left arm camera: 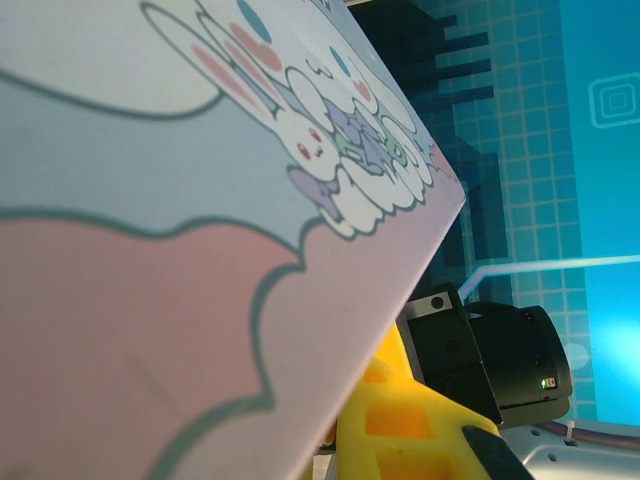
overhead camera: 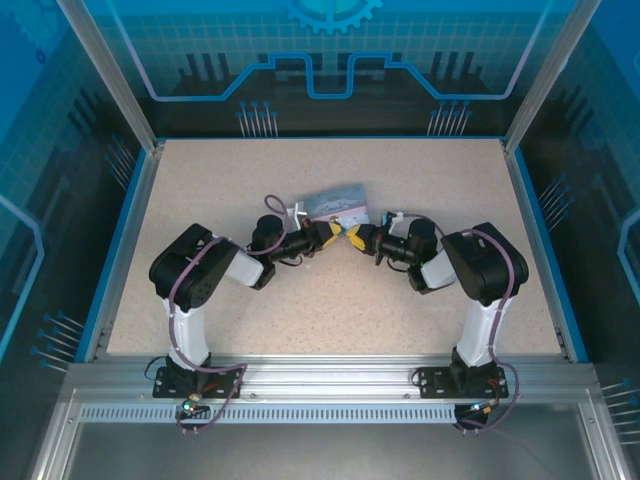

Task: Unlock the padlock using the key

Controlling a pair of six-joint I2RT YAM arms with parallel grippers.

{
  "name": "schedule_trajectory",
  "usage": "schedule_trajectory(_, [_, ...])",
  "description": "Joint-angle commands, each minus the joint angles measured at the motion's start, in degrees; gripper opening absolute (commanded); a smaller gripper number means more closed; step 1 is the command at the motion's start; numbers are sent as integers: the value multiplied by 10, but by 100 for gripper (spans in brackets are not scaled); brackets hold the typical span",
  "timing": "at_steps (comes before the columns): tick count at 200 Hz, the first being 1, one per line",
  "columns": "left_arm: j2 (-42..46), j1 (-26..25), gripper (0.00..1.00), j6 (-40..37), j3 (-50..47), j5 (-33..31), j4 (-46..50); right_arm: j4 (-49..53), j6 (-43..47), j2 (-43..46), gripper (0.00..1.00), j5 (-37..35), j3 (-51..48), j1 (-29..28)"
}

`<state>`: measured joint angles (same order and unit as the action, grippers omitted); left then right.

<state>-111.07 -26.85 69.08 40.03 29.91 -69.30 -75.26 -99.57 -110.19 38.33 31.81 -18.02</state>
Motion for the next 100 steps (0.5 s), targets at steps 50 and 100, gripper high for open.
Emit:
schedule_trajectory(50, [1,-4,0,-18,15,38,-72,-10,-159,-43,0,-46,19,-32])
schedule_trajectory(100, [-9,-3,0,-8,10,35,-90,0,-154,-40,0,-49,27,-38])
